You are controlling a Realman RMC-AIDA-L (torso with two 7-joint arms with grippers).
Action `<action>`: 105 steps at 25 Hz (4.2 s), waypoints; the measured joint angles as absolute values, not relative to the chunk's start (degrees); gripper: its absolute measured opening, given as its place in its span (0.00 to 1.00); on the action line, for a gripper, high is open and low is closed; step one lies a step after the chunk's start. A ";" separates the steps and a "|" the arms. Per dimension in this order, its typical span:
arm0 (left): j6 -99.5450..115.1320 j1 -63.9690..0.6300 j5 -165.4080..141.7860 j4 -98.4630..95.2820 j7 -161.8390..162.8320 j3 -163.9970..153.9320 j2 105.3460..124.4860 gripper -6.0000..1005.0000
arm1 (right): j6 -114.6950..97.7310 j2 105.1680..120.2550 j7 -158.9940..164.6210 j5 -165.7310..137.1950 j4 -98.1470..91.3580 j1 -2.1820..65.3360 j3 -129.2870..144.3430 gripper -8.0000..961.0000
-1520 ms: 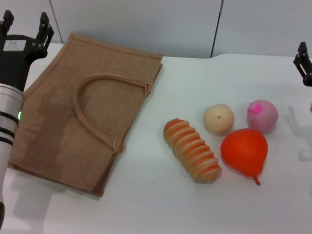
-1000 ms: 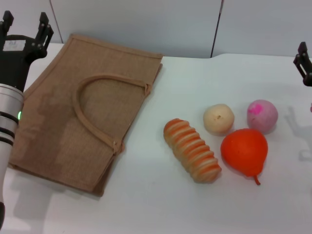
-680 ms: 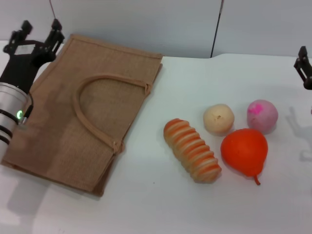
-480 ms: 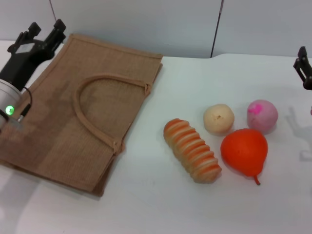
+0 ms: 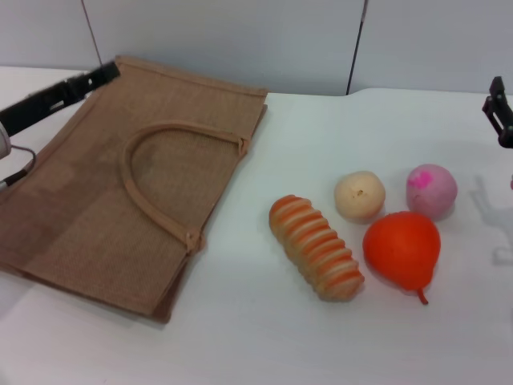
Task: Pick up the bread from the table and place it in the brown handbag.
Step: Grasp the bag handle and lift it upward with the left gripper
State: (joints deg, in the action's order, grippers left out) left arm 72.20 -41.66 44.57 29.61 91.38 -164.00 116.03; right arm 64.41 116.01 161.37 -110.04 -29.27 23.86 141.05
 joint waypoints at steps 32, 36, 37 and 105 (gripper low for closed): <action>58.28 -56.80 0.72 33.91 109.21 -164.00 116.23 0.79 | 64.42 115.92 161.36 -110.04 -29.27 23.97 140.71 0.93; 56.22 -56.93 0.54 32.25 107.74 -164.00 116.23 0.79 | 64.42 115.93 161.37 -110.04 -29.27 24.01 140.71 0.93; 55.87 -56.94 0.53 31.85 107.36 -164.00 116.24 0.79 | 64.42 115.93 161.37 -110.04 -29.27 24.01 140.71 0.93; 63.46 -51.47 19.57 32.62 97.70 -163.92 116.32 0.13 | 54.44 114.66 161.37 -110.37 -32.74 24.65 141.36 0.92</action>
State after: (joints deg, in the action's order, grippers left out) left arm 63.46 -51.47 19.57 32.62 97.70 -163.92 116.32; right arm 54.44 114.66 161.37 -110.37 -32.74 24.65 141.36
